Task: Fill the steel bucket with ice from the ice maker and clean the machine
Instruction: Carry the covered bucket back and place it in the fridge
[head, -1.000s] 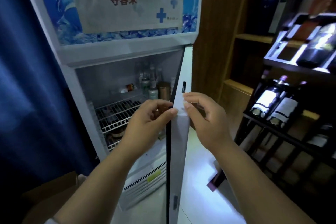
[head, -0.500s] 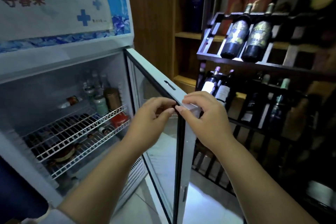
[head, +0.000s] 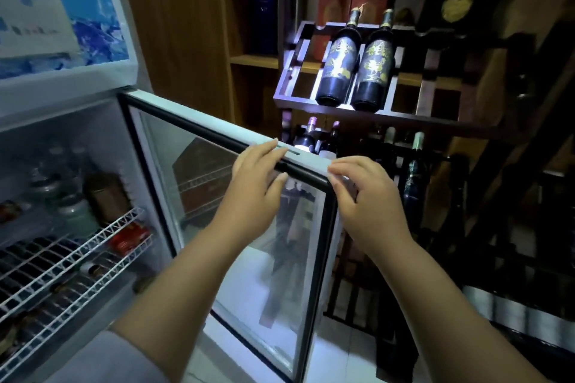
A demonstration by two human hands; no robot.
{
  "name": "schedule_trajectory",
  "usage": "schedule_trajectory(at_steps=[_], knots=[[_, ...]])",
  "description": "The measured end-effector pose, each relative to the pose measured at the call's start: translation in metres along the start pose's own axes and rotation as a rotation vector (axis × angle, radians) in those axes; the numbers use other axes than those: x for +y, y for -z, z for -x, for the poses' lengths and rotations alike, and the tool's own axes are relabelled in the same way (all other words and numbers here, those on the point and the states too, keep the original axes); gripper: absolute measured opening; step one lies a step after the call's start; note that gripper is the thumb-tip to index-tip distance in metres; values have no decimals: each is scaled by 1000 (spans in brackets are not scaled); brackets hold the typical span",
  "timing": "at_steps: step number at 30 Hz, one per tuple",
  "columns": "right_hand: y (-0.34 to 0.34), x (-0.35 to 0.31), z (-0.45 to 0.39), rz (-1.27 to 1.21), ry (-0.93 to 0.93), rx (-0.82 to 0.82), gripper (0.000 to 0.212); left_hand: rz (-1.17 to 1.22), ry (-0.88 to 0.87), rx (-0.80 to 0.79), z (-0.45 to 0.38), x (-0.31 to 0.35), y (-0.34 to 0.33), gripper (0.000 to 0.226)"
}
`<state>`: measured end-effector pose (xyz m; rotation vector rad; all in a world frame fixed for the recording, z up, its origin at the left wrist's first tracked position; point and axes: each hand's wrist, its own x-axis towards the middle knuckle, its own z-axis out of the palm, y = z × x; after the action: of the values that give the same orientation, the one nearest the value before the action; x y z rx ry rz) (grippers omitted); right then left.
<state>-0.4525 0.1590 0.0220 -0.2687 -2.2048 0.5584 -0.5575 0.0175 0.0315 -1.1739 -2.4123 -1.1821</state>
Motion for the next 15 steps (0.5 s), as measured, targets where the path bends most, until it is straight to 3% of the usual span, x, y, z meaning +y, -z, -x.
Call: schedule_trajectory(at_steps=[8, 15], knots=[[-8, 47, -35, 187, -72, 111, 19, -106, -108, -87, -65, -18, -46, 49], [-20, 73, -69, 176, -155, 120, 19, -143, -161, -110, -100, -25, -70, 51]])
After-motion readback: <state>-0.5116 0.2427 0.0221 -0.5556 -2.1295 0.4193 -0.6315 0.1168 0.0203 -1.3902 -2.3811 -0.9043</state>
